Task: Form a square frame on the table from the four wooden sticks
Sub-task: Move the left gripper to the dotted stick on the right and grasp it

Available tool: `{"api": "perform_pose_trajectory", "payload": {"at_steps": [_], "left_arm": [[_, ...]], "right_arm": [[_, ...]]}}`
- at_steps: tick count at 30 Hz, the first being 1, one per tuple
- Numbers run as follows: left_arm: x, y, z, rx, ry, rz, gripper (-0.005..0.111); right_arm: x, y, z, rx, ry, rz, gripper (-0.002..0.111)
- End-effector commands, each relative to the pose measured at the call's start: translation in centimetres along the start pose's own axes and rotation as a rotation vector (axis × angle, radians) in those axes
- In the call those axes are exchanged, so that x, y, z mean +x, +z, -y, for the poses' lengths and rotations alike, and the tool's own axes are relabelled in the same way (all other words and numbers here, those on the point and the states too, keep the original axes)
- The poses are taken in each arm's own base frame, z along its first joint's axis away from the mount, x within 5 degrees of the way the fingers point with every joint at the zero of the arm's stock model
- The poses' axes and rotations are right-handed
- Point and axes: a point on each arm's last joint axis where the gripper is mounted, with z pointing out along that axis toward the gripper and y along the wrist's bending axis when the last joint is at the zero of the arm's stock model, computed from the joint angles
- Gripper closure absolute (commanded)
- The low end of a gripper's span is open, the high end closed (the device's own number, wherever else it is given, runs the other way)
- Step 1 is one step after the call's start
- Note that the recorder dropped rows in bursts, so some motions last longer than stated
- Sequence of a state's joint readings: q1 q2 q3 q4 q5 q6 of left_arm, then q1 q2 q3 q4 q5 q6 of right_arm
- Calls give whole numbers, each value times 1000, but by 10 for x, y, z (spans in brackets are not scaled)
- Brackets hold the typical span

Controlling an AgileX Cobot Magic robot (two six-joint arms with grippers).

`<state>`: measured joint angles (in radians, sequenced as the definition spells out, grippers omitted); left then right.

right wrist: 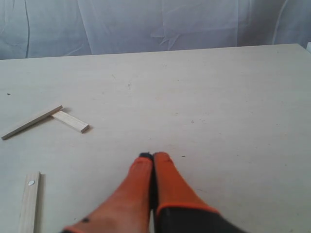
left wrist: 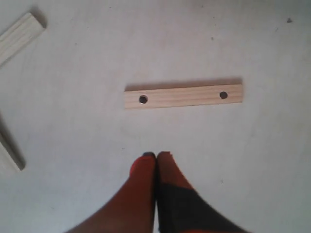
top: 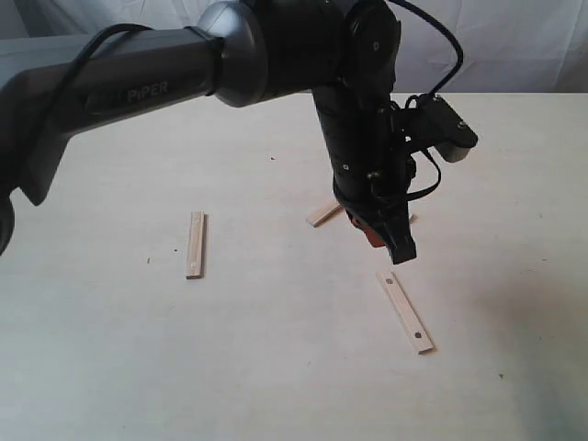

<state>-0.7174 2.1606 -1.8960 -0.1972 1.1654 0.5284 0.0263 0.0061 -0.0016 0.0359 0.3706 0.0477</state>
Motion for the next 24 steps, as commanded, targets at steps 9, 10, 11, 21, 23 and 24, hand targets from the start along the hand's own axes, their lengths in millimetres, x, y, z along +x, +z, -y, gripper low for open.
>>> {"api": "perform_pose_trajectory", "payload": {"at_steps": [9, 10, 11, 21, 23, 24], "left_arm": [[0, 42, 22, 21, -622, 43, 107], [-2, 46, 29, 22, -611, 56, 107], [-5, 49, 36, 23, -595, 68, 107], [-10, 72, 76, 37, -627, 107, 107], [-8, 78, 80, 40, -645, 112, 107], [-7, 82, 81, 39, -643, 112, 107]], "right_arm": [[-1, 0, 0, 5, -2, 19, 108], [-1, 0, 0, 5, -2, 19, 108], [-1, 0, 0, 5, -2, 19, 108], [-1, 0, 0, 5, -2, 19, 108], [-1, 0, 0, 5, -2, 19, 108], [-1, 0, 0, 5, -2, 19, 108]]}}
